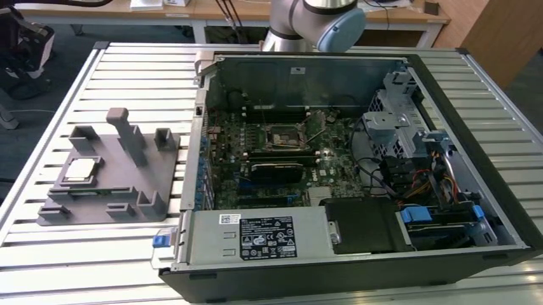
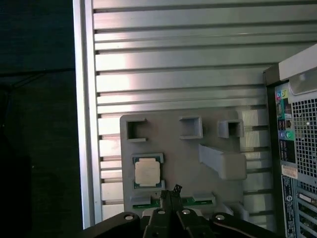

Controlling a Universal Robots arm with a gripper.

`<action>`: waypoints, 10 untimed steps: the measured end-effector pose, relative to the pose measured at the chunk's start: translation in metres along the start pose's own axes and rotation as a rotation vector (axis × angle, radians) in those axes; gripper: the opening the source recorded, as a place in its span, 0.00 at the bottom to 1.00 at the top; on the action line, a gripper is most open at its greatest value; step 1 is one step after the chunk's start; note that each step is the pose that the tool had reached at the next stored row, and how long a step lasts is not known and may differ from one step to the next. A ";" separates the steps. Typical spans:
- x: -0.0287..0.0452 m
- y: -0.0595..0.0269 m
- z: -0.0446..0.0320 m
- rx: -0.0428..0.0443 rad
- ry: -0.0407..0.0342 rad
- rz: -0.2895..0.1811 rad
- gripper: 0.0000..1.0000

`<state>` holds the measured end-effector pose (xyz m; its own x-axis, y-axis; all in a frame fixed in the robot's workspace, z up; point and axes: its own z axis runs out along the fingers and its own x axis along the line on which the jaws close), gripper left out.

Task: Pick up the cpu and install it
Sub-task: 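Reach for the cpu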

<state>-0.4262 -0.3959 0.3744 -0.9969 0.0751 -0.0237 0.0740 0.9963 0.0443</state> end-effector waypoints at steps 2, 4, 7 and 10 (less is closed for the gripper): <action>0.0048 -0.0004 0.0005 0.0000 0.0007 0.000 0.11; 0.0087 -0.0008 0.0008 0.0002 0.0023 0.000 0.11; 0.0142 -0.0012 0.0015 0.0004 0.0049 0.000 0.11; 0.0191 -0.0016 0.0023 0.0006 0.0084 0.000 0.11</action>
<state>-0.4453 -0.3959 0.3716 -0.9971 0.0750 -0.0152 0.0743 0.9963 0.0437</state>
